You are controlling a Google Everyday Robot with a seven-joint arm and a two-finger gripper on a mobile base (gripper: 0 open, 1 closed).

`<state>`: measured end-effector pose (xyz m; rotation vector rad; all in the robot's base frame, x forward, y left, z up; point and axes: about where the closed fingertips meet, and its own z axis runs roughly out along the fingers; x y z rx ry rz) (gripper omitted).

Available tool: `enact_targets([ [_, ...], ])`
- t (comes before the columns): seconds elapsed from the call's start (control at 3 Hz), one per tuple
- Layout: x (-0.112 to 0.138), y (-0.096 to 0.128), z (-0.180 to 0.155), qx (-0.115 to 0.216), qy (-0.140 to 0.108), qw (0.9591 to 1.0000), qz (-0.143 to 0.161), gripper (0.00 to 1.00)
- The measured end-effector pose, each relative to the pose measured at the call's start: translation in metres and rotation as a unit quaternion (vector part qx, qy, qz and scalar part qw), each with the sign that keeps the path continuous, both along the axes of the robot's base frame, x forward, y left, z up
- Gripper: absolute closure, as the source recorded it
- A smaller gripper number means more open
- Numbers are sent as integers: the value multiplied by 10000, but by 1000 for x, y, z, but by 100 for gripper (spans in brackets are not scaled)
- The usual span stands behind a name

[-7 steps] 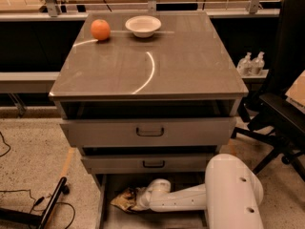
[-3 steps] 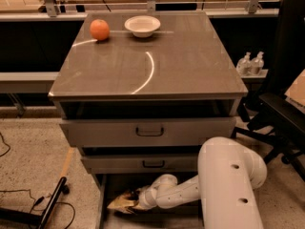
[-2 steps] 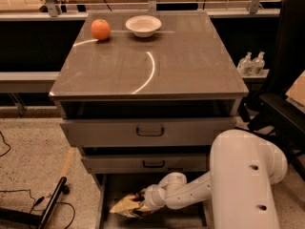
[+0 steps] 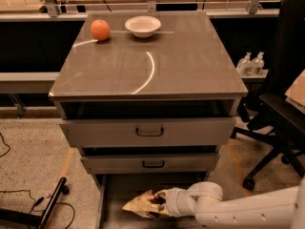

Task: Pick brown chip bag from bottom drawer and place on counter

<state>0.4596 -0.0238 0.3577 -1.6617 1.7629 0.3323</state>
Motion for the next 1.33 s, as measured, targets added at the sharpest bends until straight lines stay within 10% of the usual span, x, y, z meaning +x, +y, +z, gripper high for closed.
enact_targets([
  [1.0, -33, -93, 173, 338, -820, 9905, -1051, 100],
  [1.33, -33, -92, 172, 345, -808, 9906, -1050, 100],
])
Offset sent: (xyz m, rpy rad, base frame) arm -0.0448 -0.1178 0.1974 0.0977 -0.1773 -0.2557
